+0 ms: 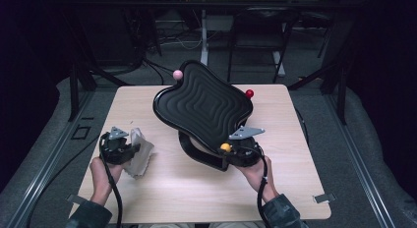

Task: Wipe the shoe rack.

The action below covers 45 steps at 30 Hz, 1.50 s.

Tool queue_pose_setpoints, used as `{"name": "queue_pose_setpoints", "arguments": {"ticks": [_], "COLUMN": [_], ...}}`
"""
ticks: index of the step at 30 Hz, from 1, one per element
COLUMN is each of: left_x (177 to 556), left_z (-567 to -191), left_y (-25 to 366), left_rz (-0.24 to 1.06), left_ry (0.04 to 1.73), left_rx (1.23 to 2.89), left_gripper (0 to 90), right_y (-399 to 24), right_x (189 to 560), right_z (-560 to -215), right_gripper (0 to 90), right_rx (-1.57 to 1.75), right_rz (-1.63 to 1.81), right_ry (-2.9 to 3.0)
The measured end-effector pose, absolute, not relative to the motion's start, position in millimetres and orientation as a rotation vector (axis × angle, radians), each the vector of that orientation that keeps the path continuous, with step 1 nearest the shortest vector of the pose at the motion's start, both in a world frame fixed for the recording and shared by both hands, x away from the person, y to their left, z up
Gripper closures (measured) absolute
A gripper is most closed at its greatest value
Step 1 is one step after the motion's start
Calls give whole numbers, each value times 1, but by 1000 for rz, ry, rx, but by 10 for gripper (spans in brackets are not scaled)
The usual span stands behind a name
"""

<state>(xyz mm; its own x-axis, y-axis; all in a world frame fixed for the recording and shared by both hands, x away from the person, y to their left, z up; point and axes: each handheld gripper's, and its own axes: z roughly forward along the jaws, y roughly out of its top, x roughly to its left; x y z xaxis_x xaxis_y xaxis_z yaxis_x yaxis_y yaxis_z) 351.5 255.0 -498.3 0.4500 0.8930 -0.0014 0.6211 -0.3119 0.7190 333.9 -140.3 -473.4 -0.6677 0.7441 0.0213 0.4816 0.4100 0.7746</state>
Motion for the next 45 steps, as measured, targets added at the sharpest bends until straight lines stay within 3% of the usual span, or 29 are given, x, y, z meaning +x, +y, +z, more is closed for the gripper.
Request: {"name": "queue_pose_setpoints", "arguments": {"ticks": [4,8,16,18,38,41,42,45], "left_x": [351,352,354,353,352,353,353,352], "left_z": [-498,-498,-499,-498,-497,-498,-498,-497], "left_y": [255,254,251,252,257,256,255,254], "left_rz": [532,527,517,520,536,544,551,567], "left_ry": [1256,1250,1232,1236,1254,1258,1254,1244], "left_rx": [2049,2048,2062,2053,2037,2036,2037,2038], "left_gripper": [816,816,815,815,815,815,815,815], "right_y": [-152,-155,-151,-152,-184,-182,-181,-183], "right_x": [333,336,338,339,376,376,376,377], "right_z": [-471,-471,-474,-473,-470,-470,-470,-473], "right_gripper": [580,512,540,590,595,573,513,463], "right_rx": [1128,1173,1226,1247,1084,1141,1154,1242], "right_rz": [1041,1119,1103,1069,1108,1059,1050,1048], "right_ry": [2281,2209,2143,2123,2300,2239,2215,2165]}}
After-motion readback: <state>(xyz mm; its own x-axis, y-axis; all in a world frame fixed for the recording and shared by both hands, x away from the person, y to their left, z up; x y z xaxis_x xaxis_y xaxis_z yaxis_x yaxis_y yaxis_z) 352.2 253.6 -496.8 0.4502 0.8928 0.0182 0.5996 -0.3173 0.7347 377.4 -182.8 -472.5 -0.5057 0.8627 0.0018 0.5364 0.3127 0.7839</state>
